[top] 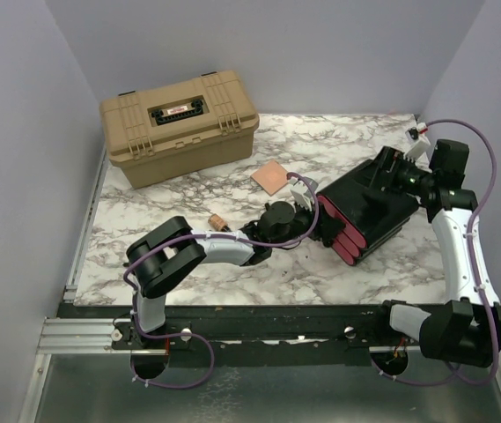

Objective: Organize the makeup
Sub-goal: Close the drawer in the storage box, then open the drawer in the storage box.

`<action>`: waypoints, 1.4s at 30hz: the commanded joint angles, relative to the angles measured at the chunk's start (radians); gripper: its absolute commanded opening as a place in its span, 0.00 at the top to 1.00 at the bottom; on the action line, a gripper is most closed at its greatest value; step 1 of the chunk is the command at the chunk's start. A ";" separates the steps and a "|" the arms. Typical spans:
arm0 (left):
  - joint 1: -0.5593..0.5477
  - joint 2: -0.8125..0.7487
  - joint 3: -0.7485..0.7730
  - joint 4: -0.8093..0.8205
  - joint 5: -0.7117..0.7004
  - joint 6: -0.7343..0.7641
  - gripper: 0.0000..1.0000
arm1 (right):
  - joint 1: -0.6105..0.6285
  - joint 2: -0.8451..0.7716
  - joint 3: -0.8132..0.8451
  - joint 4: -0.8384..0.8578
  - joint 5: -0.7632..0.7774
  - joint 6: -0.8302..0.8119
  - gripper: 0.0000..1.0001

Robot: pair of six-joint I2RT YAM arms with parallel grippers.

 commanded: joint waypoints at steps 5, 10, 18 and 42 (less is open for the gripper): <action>-0.003 -0.027 -0.019 0.050 -0.006 0.003 0.41 | 0.011 -0.042 -0.078 -0.027 -0.118 -0.005 0.00; -0.003 -0.086 -0.056 0.057 -0.036 0.014 0.29 | 0.024 -0.070 -0.107 0.014 -0.150 -0.027 0.01; 0.009 -0.150 -0.120 0.055 -0.042 0.034 0.24 | 0.110 -0.037 -0.088 -0.078 -0.013 -0.095 0.01; 0.070 -0.085 -0.177 -0.053 0.251 0.257 0.28 | 0.148 -0.007 -0.076 -0.148 0.272 -0.111 0.02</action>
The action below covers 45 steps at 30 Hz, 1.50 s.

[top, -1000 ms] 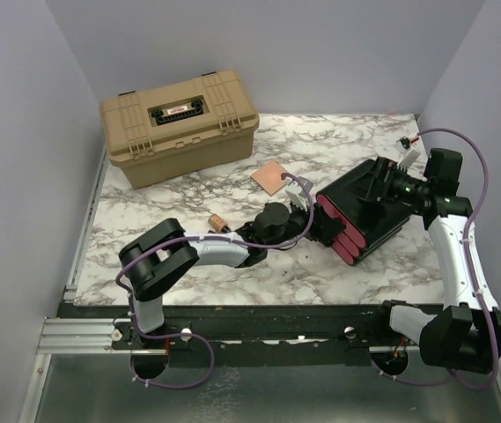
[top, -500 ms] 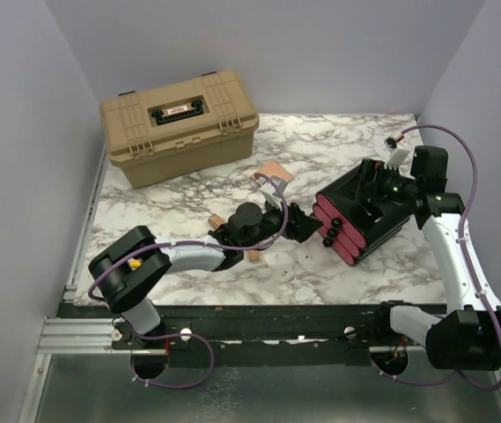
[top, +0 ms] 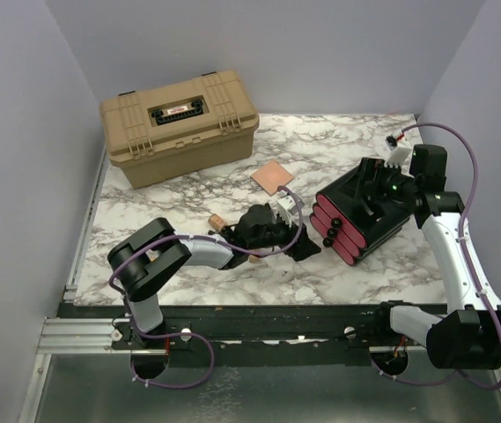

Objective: Organize the makeup
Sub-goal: Open the drawer in the storage box.

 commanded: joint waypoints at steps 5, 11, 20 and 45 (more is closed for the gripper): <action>-0.078 0.105 0.040 0.166 -0.182 -0.020 0.37 | 0.003 0.050 -0.026 -0.093 0.050 0.003 0.02; -0.104 0.159 0.037 0.314 -0.249 -0.075 0.42 | 0.003 0.054 -0.013 -0.101 0.059 -0.002 0.02; -0.109 0.231 0.107 0.325 -0.269 -0.120 0.51 | 0.004 0.040 -0.008 -0.064 0.057 0.037 0.02; -0.113 0.274 0.123 0.322 -0.341 -0.227 0.47 | 0.004 0.052 -0.033 -0.073 0.034 0.028 0.02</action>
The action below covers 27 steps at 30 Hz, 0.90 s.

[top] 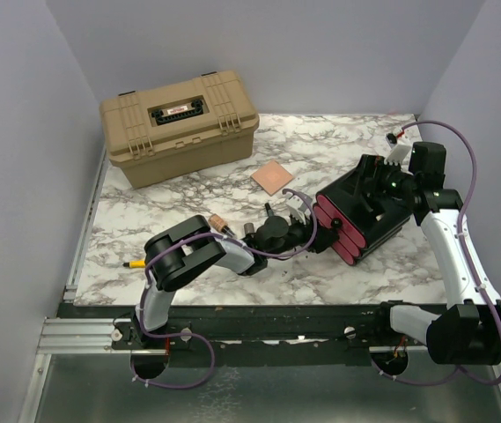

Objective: Organize the makeup
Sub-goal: Open the drawer in the storage box.

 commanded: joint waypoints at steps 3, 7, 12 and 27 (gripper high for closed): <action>-0.005 0.036 0.007 0.030 -0.047 -0.034 0.47 | 0.003 0.019 -0.043 -0.110 0.029 0.000 0.02; -0.005 0.041 0.017 0.030 -0.028 -0.031 0.48 | 0.003 0.016 -0.042 -0.112 0.028 -0.001 0.02; -0.005 0.040 0.018 0.030 -0.025 -0.042 0.48 | 0.003 0.016 -0.048 -0.105 0.020 0.003 0.02; -0.005 0.055 0.031 0.017 -0.047 -0.061 0.54 | 0.003 0.019 -0.054 -0.108 0.019 -0.003 0.02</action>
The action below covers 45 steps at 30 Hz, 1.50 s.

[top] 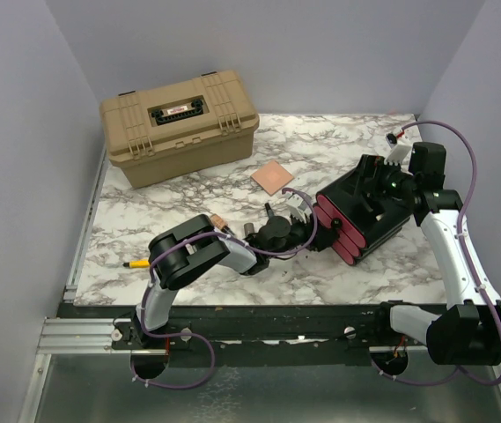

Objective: Organize the makeup
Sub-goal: Open the drawer in the storage box.

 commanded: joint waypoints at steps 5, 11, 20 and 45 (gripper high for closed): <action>-0.003 0.030 0.015 0.009 0.019 0.007 0.62 | 0.003 0.024 -0.052 -0.115 0.031 -0.001 0.02; 0.026 0.029 -0.002 0.005 0.101 -0.005 0.76 | 0.003 0.019 -0.059 -0.113 0.086 0.003 0.02; 0.082 -0.038 -0.081 0.004 0.192 0.046 0.82 | 0.003 0.021 -0.048 -0.109 0.149 0.007 0.02; 0.095 -0.100 -0.093 -0.096 0.244 0.148 0.82 | 0.374 -0.113 -0.024 -0.100 0.678 -0.140 0.03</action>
